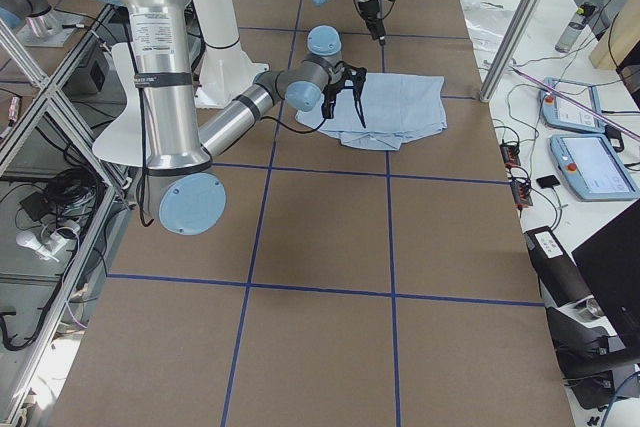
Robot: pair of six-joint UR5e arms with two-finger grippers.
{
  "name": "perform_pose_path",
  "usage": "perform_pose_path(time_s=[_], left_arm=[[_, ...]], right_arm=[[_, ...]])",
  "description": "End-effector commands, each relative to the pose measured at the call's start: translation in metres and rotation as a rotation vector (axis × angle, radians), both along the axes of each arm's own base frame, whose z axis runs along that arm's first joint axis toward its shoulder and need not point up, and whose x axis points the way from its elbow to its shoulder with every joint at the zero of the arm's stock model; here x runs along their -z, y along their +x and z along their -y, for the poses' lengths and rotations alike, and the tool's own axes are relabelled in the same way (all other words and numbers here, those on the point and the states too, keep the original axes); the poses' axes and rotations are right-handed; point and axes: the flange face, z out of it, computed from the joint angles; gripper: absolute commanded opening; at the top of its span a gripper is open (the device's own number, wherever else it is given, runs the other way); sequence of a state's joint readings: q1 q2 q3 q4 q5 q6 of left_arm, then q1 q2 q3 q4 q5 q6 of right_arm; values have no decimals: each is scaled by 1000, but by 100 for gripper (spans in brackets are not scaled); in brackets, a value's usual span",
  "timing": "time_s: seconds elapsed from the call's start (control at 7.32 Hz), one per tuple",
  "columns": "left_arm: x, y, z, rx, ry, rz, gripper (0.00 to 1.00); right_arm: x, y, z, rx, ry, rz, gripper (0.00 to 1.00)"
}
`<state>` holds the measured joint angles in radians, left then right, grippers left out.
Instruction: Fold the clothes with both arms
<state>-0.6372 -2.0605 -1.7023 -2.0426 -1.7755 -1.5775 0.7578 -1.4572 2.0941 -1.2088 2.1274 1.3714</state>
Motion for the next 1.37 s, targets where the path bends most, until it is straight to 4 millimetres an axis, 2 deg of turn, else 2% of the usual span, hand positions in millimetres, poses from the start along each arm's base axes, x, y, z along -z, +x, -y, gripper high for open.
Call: perform_pose_path(time_s=[0.0,0.27,0.41,0.96,1.23], left_arm=[[-8,27,-107,-53,-115,-47,100],[-5,72,-170,-78,-210,-69,100],[-9,94,-201,-123,-233,-57,99],[-9,125,-200,-115,-232,-28,93],[-5,126,-199,-111,-237,-33,75]], right_arm=[[-1,0,0,-1,-1,-2,100],[-2,0,0,-1,-2,-3,100],[-2,0,0,-1,-2,-3,100],[-2,0,0,-1,-2,-3,100],[-2,1,0,-1,-1,-3,100]])
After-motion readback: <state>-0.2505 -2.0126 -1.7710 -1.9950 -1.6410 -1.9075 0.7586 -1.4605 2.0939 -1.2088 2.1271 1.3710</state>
